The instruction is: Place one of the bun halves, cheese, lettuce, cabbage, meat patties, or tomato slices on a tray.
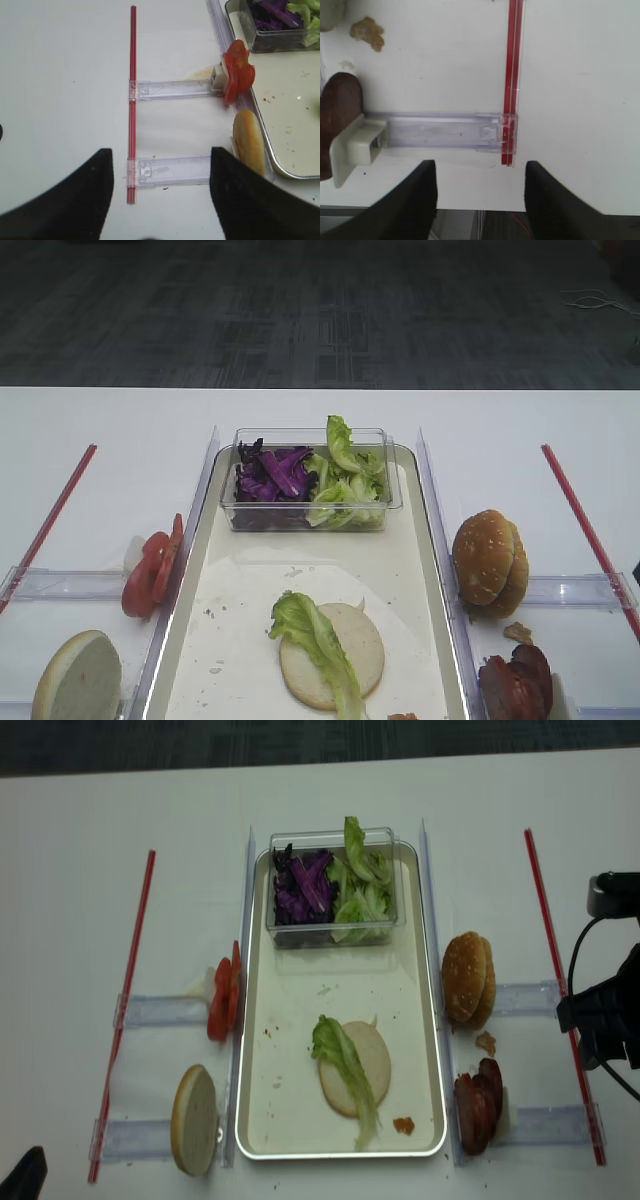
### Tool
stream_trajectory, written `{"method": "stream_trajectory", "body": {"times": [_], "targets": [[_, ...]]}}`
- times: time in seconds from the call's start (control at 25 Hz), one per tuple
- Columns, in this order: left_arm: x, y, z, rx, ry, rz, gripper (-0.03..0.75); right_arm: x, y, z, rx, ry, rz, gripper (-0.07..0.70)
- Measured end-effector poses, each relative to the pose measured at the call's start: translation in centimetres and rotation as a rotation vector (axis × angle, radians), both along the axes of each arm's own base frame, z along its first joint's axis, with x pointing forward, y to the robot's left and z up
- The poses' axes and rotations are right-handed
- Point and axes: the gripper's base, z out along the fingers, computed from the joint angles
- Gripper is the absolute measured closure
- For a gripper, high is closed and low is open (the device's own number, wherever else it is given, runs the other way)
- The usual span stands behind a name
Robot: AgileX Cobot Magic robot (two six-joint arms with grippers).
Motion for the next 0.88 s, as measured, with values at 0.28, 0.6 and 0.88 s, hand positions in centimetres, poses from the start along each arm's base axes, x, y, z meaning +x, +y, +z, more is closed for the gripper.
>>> {"method": "stream_trajectory", "body": {"times": [0.28,0.6,0.88], "targets": [[0.0,0.0,0.0,0.0,0.0,0.0,0.315,-2.6,0.0,-1.0,-0.002,-0.019,-0.004,0.191],[0.0,0.0,0.0,0.0,0.0,0.0,0.315,-5.1,0.0,-1.1,-0.004,-0.089,-0.007,0.191],[0.0,0.0,0.0,0.0,0.0,0.0,0.315,-6.7,0.0,0.4,-0.001,-0.175,-0.005,0.191]]}}
